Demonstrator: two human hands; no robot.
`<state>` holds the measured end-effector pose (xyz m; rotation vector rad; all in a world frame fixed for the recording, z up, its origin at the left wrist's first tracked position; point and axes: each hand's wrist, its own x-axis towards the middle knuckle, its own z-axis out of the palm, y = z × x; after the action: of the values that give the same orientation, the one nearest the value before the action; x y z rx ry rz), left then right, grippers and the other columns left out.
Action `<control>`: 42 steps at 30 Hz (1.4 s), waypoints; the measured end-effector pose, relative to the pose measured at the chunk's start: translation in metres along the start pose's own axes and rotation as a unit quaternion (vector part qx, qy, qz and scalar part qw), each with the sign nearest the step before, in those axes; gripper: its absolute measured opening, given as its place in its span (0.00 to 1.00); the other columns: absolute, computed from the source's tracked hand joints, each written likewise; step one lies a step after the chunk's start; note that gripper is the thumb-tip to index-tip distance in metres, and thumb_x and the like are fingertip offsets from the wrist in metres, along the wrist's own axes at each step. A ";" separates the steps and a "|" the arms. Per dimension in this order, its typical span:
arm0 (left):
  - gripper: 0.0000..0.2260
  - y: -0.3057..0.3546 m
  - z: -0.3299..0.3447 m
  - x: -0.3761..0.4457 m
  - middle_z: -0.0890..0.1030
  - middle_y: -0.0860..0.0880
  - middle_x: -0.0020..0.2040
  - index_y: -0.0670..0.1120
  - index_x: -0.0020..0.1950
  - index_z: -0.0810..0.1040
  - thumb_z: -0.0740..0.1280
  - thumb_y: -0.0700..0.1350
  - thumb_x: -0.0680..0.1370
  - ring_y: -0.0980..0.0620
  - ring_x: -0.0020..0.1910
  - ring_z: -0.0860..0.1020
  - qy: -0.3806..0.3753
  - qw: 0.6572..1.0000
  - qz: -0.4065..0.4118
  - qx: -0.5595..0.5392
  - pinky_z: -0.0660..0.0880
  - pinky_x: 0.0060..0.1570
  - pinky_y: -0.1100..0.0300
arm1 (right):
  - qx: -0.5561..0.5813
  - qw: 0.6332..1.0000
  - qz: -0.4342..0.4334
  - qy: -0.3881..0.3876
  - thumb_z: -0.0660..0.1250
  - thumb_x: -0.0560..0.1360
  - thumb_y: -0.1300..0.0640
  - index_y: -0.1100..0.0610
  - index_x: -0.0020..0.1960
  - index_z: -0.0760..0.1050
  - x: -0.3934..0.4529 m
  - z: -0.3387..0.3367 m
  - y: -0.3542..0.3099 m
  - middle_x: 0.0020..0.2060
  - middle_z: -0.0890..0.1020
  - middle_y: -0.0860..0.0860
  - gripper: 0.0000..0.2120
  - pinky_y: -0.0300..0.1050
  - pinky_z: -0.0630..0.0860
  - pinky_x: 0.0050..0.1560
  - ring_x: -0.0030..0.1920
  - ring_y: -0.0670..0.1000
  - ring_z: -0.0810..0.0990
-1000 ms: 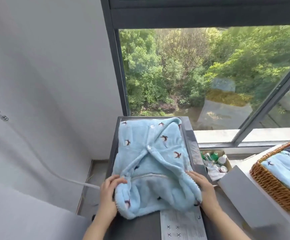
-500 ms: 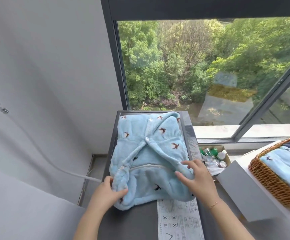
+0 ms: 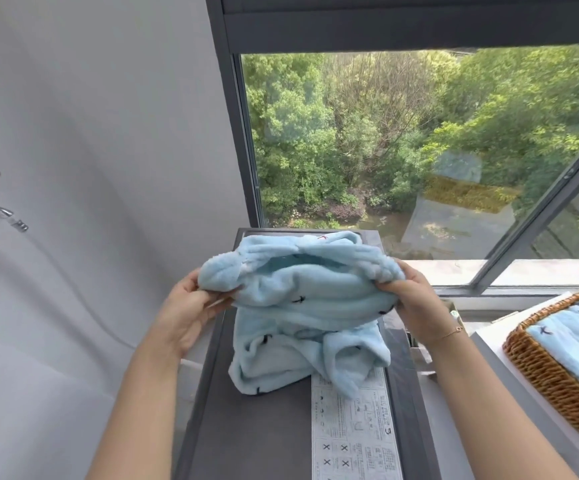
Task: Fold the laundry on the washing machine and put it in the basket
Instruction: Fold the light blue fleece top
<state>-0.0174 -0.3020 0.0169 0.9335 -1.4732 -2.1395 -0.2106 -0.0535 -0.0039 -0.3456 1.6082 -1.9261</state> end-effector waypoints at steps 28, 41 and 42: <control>0.13 -0.100 0.005 -0.012 0.76 0.46 0.48 0.45 0.40 0.77 0.69 0.54 0.75 0.47 0.48 0.76 0.068 0.939 0.009 0.337 0.68 0.44 0.58 | 0.075 0.992 0.013 0.101 0.66 0.66 0.55 0.61 0.48 0.79 -0.043 -0.012 0.093 0.42 0.79 0.56 0.14 0.47 0.71 0.43 0.46 0.55 0.75; 0.16 -0.121 0.003 -0.046 0.84 0.39 0.47 0.36 0.52 0.81 0.67 0.47 0.73 0.47 0.45 0.83 0.002 0.989 -0.146 0.019 0.75 0.45 0.55 | -0.010 0.971 0.176 0.162 0.73 0.69 0.52 0.61 0.37 0.77 -0.065 -0.008 0.140 0.34 0.79 0.55 0.13 0.44 0.70 0.39 0.37 0.51 0.76; 0.15 -0.119 0.004 -0.046 0.84 0.40 0.49 0.36 0.53 0.81 0.67 0.46 0.73 0.48 0.46 0.83 -0.011 0.989 -0.145 -0.015 0.75 0.45 0.55 | 0.049 0.968 0.195 0.149 0.71 0.70 0.54 0.63 0.42 0.80 -0.067 -0.009 0.139 0.38 0.82 0.58 0.11 0.45 0.72 0.40 0.39 0.53 0.78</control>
<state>0.0194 -0.2246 -0.0781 1.1783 -1.3833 -2.3739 -0.1245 -0.0191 -0.1279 0.2960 1.6109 -1.7970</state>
